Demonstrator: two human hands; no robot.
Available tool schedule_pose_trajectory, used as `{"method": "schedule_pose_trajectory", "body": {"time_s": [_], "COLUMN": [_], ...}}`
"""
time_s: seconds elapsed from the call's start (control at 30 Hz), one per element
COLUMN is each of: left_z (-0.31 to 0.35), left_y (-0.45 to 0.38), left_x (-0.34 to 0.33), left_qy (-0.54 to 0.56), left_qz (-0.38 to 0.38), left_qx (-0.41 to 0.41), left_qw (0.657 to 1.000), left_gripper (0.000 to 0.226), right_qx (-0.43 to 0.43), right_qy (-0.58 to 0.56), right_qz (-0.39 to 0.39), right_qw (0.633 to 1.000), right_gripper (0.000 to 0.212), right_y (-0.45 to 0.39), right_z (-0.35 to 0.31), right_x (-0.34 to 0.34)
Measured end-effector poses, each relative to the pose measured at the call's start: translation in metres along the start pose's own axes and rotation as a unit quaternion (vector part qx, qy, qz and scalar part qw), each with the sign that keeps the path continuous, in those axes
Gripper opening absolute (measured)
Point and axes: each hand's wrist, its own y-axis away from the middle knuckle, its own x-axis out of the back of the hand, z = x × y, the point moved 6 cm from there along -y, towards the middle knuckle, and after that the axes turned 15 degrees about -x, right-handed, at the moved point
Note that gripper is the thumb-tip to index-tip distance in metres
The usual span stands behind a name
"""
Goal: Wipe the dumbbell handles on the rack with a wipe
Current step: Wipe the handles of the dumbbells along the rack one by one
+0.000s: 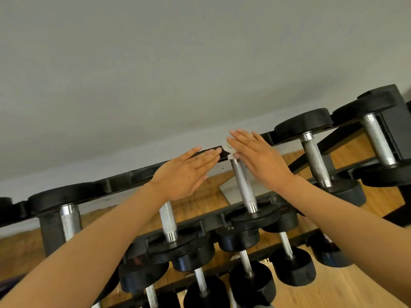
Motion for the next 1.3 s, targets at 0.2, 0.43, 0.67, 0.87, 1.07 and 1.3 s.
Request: {"method": "schedule_pose_trajectory", "body": {"time_s": [0.2,0.43,0.67,0.87,1.07,1.3], "left_z": [0.0,0.0,0.001,0.001,0.002,0.003], "left_y": [0.0,0.002,0.002,0.001,0.003,0.002], "left_x": [-0.001,-0.002,-0.003,0.002,0.0,0.0], "left_qy": [-0.013,-0.011,-0.015,0.001,-0.008,-0.004], "left_qz": [-0.003,-0.007,-0.015,-0.008,-0.012,-0.006], "left_qx": [-0.001,0.002,0.003,0.005,0.005,0.003], "left_qw": [1.0,1.0,1.0,1.0,1.0,1.0], "left_gripper": [0.053,0.054,0.055,0.057,0.058,0.057], "right_qx": [0.025,0.054,-0.044,0.032,-0.105,0.044], "right_qy": [0.034,0.029,-0.096,-0.035,-0.121,-0.053], "right_qz": [0.029,0.032,0.03,0.019,0.019,0.02], "right_qw": [0.999,0.998,0.994,0.999,0.987,0.997], "right_gripper": [0.042,0.039,0.043,0.035,0.047,0.037], "right_y": [0.0,-0.002,0.009,-0.008,0.018,-0.001], "right_z": [-0.011,-0.007,0.019,-0.008,0.044,-0.005], "right_x": [-0.013,-0.008,-0.002,-0.011,0.003,-0.011]}}
